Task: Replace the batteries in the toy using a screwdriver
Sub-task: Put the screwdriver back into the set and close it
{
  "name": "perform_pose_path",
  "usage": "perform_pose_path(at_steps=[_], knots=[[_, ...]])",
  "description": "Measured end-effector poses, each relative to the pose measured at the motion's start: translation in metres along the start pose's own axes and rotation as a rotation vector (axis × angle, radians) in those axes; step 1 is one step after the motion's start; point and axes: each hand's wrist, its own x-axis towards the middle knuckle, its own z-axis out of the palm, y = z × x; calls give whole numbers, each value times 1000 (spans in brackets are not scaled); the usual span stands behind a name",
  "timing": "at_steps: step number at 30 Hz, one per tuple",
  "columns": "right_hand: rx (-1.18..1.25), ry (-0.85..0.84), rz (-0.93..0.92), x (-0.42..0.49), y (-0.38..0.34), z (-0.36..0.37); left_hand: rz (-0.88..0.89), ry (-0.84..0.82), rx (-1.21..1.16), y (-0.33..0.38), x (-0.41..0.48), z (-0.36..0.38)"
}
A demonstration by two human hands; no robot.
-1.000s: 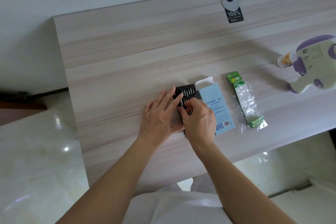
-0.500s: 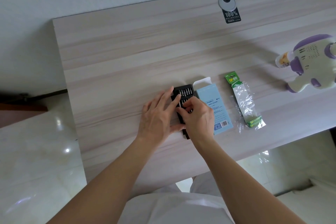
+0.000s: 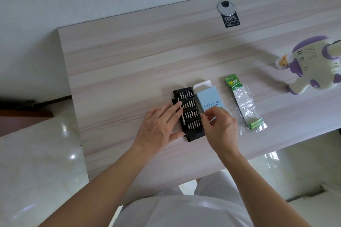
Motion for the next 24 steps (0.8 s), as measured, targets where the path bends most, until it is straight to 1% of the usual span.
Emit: perform_pose_path(at_steps=[5,7,9,12,14,16,17,20,22,24], knots=[[-33,-44,-56,-4,6,2,10,7,53,4,3,-4],[-55,-70,-58,-7,4,5,15,-44,41,6,4,-8],[-85,-81,-56,-10,1,5,-22,-91,-9,8,4,-11],[-193,-135,-32,-10,-6,3,-210,-65,-211,18,4,-17],[-278,-207,12,-8,-10,3,-403,-39,-436,30,6,-20],[-321,-259,53,-6,-16,3,-600,-48,-663,42,10,-22],[-324,-275,74,-5,-18,4,-678,-47,-751,47,14,-22],[-280,-309,112,-3,-23,7,-867,-37,-921,56,23,-24],[-214,-321,110,-4,-22,8,-1005,-21,-1022,59,27,-28],[-145,-332,94,-7,-22,9,-1098,16,-1091,61,26,-28]])
